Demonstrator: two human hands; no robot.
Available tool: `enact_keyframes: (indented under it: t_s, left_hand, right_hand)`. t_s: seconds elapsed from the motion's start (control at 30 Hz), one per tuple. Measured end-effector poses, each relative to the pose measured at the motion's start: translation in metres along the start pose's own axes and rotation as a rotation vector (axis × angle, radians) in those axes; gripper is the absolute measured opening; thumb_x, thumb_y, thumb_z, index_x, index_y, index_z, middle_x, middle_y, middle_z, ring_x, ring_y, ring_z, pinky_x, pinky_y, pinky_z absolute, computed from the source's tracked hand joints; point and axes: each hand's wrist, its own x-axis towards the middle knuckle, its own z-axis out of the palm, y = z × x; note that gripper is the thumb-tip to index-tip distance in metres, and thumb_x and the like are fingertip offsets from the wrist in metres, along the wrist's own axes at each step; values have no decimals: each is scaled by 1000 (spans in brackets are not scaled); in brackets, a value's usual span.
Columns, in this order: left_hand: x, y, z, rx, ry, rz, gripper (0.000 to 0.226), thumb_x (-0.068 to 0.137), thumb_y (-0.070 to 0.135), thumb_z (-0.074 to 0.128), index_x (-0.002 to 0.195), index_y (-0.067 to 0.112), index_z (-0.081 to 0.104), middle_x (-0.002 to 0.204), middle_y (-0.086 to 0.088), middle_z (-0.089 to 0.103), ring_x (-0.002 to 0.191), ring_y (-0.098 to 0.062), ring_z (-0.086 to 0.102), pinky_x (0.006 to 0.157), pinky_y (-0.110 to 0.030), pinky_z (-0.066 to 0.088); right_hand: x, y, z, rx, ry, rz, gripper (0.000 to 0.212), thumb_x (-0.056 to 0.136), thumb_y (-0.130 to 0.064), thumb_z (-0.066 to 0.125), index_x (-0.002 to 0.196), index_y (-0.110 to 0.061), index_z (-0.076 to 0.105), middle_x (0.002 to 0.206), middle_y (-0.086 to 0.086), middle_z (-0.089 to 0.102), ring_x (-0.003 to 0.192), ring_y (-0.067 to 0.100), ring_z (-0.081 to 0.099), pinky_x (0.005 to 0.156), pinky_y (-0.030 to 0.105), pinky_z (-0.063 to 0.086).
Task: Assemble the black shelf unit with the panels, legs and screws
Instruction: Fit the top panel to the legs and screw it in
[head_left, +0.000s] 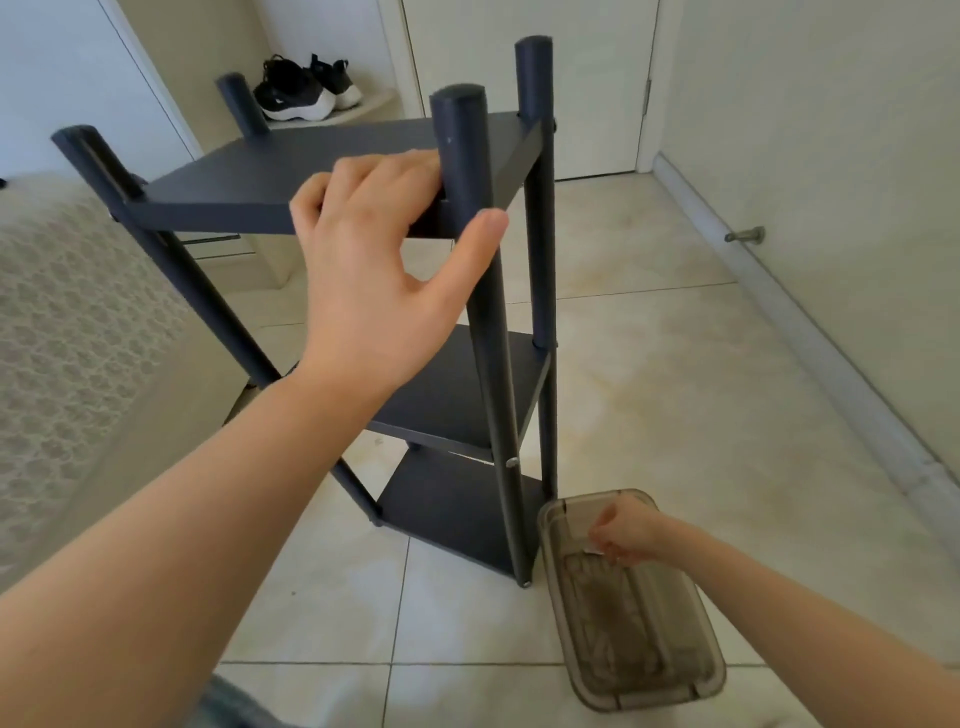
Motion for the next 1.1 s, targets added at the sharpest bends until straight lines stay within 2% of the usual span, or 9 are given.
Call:
enact_keyframes:
  t_s: [0.07,0.17,0.27,0.33,0.4,0.53,0.67,0.83,1.1]
  left_hand:
    - [0,1,1,-6,2,-13,25,95,50,50,89,27,58,84,23,50,97,-8,47,100,-25,23]
    - [-1,3,0,-2,20,-35,27,96,47,51,92,22,62,86,17,53,98,-10,50,100,-24,23]
    - [-1,3,2,8,21,-22,31,97,45,52,92,17,65,83,12,52,94,-9,49,98,-30,27]
    - [-1,3,2,4,25,8,20,98,42,53,86,27,59,79,18,45,89,-5,44,95,-37,33]
    - [-1,2,1,1,20,13,23,99,41,53,92,22,65,81,15,49,89,-6,44,94,-47,39]
    - [-3,3,1,31,21,-23,42,99,40,52,106,1,68,87,-8,60,92,-10,45,90,-60,41]
    - [-2,6,1,32,22,-49,44,99,41,51,107,1,68,81,2,53,92,-8,43,91,-59,41]
    - [-3,9,2,20,22,-85,45,99,40,52,108,-1,68,91,-13,62,96,-11,47,93,-61,41]
    - [-3,9,2,2,18,-100,42,99,40,53,110,2,68,93,-12,63,96,-12,48,94,-61,41]
  right_hand:
    - [13,5,13,-216,-19,-49,10,90,-18,62,84,-11,67,81,5,63,75,20,61,62,25,51]
    - [32,14,30,-448,0,-73,21,96,-17,55,113,-8,61,106,7,63,100,23,63,78,26,49]
    - [48,26,40,-514,4,-64,24,100,-13,47,122,-8,56,123,9,60,112,24,60,90,27,48]
    - [57,38,45,-565,4,-69,28,100,-13,45,126,-9,54,130,10,57,117,25,58,97,29,46]
    - [64,48,47,-589,33,-132,29,100,-13,43,127,-11,52,131,10,55,117,25,56,101,32,46]
    - [73,59,39,-658,88,-194,29,100,-13,43,127,-12,50,132,11,53,116,26,56,100,36,47]
    - [79,67,26,-725,117,-229,28,99,-11,43,126,-11,51,130,11,52,114,27,57,95,36,49]
    - [86,74,18,-790,114,-263,28,99,-12,43,126,-11,51,128,11,52,116,27,56,95,36,47]
    - [88,76,-3,-859,76,-260,35,101,-6,37,135,-7,42,134,13,50,120,29,57,96,38,48]
